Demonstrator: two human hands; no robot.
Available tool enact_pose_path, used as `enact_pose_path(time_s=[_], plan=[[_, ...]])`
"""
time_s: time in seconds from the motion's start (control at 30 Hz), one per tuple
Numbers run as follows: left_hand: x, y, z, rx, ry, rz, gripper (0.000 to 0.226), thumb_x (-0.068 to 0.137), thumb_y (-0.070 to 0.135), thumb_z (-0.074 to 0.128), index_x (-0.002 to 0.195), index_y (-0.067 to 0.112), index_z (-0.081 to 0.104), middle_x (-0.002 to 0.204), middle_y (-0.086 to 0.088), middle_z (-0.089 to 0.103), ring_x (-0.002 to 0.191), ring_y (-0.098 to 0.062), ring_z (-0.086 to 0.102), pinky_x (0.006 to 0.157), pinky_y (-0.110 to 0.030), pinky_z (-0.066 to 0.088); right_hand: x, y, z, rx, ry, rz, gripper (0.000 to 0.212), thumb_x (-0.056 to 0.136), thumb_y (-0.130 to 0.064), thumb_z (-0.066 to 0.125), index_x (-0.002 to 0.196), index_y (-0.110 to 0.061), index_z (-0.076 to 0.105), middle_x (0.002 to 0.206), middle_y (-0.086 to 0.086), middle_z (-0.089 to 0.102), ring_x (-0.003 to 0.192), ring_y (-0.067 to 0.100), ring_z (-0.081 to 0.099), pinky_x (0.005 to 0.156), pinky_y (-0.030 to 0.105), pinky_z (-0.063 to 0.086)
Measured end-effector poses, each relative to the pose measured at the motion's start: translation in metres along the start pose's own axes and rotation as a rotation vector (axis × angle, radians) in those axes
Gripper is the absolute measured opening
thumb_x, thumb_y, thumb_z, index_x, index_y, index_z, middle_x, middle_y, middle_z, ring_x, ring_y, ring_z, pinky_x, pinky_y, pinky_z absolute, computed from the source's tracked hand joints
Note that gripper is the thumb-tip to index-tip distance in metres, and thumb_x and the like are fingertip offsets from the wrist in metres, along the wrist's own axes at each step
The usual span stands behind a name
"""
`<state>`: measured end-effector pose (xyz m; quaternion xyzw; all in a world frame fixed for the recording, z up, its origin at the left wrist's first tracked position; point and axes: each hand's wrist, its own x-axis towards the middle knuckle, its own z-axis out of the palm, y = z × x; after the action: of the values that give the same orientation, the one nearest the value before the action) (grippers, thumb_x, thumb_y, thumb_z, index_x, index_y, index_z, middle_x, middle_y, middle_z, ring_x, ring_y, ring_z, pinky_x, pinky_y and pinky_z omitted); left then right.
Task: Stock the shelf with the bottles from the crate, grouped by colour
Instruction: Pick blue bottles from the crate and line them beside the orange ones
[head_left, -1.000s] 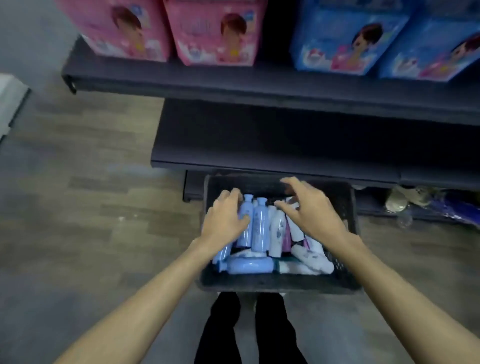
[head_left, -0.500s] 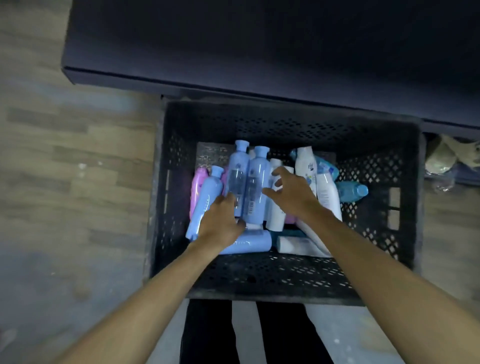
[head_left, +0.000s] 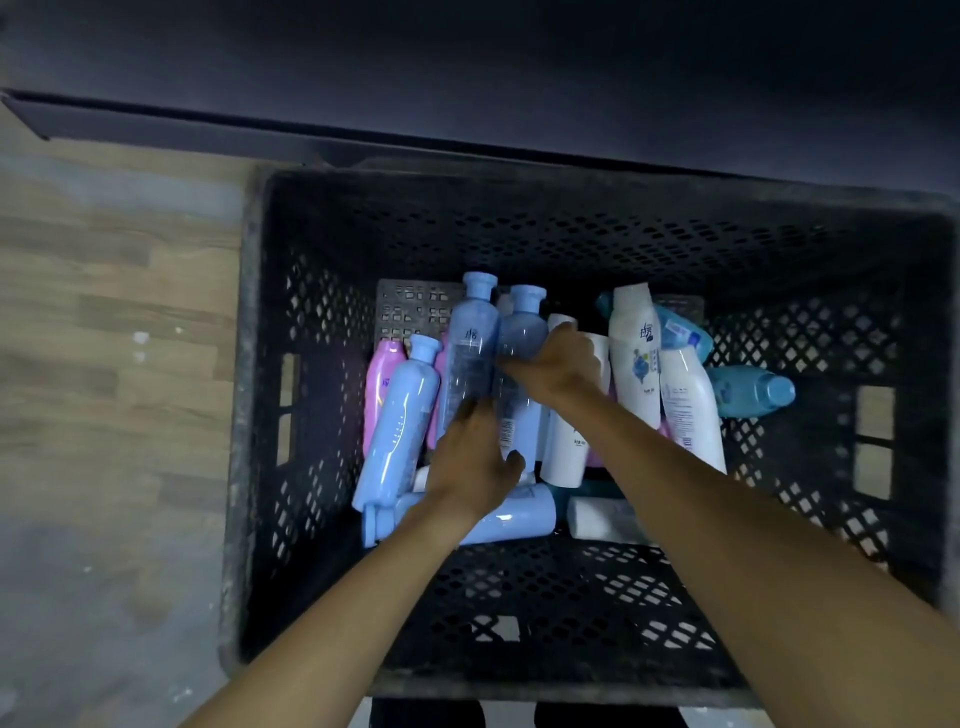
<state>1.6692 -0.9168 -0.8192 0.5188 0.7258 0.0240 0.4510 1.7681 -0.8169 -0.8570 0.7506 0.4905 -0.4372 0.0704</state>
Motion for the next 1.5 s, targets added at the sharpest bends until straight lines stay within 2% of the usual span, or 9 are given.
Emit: enact_pose_path(time_s=[0.27, 0.37, 0.47, 0.6, 0.7, 0.8, 1.07, 1.27, 1.5], plan=[[-0.008, -0.003, -0.025, -0.145, 0.068, -0.038, 0.031, 0.078, 0.031, 0.072, 0.101, 0.016, 0.057, 0.097, 0.000, 0.065, 0.091, -0.021, 0.062, 0.077, -0.037, 0.050, -0.044, 0.010, -0.034, 0.219, 0.064, -0.279, 0.050, 0.069, -0.053, 0.080, 0.101, -0.019, 0.061, 0.089, -0.003, 0.070, 0.084, 0.017, 0.067, 0.073, 0.039, 0.057], [-0.030, 0.019, -0.056, -0.342, 0.029, -0.024, 0.039, 0.077, 0.036, 0.079, 0.110, 0.025, 0.062, 0.102, 0.013, 0.068, 0.096, -0.007, 0.063, 0.085, -0.025, 0.050, -0.090, -0.015, -0.084, 0.258, 0.087, -0.378, 0.048, 0.071, -0.043, 0.085, 0.108, -0.019, 0.064, 0.097, -0.007, 0.071, 0.087, 0.010, 0.065, 0.075, 0.022, 0.052], [-0.062, 0.057, -0.101, -0.600, -0.086, 0.048, 0.041, 0.076, 0.021, 0.083, 0.112, 0.025, 0.064, 0.105, 0.016, 0.071, 0.104, -0.002, 0.064, 0.095, -0.022, 0.049, -0.146, -0.039, -0.144, 0.292, 0.110, -0.480, 0.053, 0.070, -0.038, 0.087, 0.115, -0.021, 0.064, 0.100, -0.014, 0.070, 0.088, -0.002, 0.064, 0.074, 0.004, 0.045], [-0.109, 0.111, -0.170, -0.766, -0.143, 0.188, 0.053, 0.069, 0.005, 0.087, 0.116, 0.012, 0.063, 0.109, -0.001, 0.073, 0.106, -0.017, 0.068, 0.096, -0.035, 0.052, -0.225, -0.072, -0.224, 0.371, 0.132, -0.581, 0.050, 0.069, -0.028, 0.089, 0.111, -0.024, 0.064, 0.098, -0.017, 0.072, 0.090, -0.005, 0.067, 0.077, 0.012, 0.053], [-0.145, 0.156, -0.225, -0.770, -0.119, 0.291, 0.058, 0.067, 0.000, 0.087, 0.119, 0.008, 0.062, 0.108, -0.005, 0.073, 0.107, -0.021, 0.068, 0.093, -0.035, 0.054, -0.284, -0.103, -0.279, 0.425, 0.168, -0.657, 0.051, 0.068, -0.024, 0.089, 0.113, -0.024, 0.064, 0.101, -0.013, 0.073, 0.093, 0.003, 0.070, 0.079, 0.026, 0.060], [-0.180, 0.202, -0.284, -0.738, -0.058, 0.419, 0.055, 0.067, -0.003, 0.085, 0.117, 0.006, 0.064, 0.107, -0.007, 0.074, 0.106, -0.024, 0.069, 0.091, -0.035, 0.055, -0.336, -0.139, -0.330, 0.429, 0.260, -0.752, 0.051, 0.068, -0.023, 0.089, 0.112, -0.023, 0.064, 0.101, -0.012, 0.073, 0.092, 0.003, 0.070, 0.080, 0.028, 0.060], [-0.275, 0.303, -0.432, -0.539, 0.130, 0.809, 0.047, 0.072, 0.013, 0.086, 0.115, 0.016, 0.067, 0.108, 0.002, 0.074, 0.104, -0.014, 0.069, 0.091, -0.034, 0.055, -0.467, -0.219, -0.446, 0.350, 0.568, -1.041, 0.052, 0.071, -0.041, 0.086, 0.115, -0.028, 0.061, 0.100, -0.021, 0.070, 0.095, -0.007, 0.065, 0.081, 0.023, 0.057], [-0.345, 0.356, -0.510, -0.429, 0.285, 1.050, 0.047, 0.073, 0.011, 0.085, 0.116, 0.013, 0.067, 0.107, 0.002, 0.074, 0.103, -0.013, 0.069, 0.090, -0.031, 0.054, -0.557, -0.258, -0.508, 0.349, 0.750, -1.184, 0.050, 0.069, -0.042, 0.086, 0.112, -0.028, 0.064, 0.101, -0.019, 0.071, 0.094, -0.002, 0.066, 0.085, 0.029, 0.057], [-0.401, 0.412, -0.572, -0.377, 0.477, 1.214, 0.033, 0.074, 0.017, 0.084, 0.105, 0.016, 0.071, 0.099, 0.004, 0.075, 0.097, -0.011, 0.071, 0.088, -0.034, 0.056, -0.639, -0.295, -0.565, 0.323, 0.915, -1.303, 0.050, 0.073, -0.036, 0.084, 0.114, -0.023, 0.060, 0.101, -0.016, 0.070, 0.091, -0.004, 0.066, 0.081, 0.018, 0.055]])
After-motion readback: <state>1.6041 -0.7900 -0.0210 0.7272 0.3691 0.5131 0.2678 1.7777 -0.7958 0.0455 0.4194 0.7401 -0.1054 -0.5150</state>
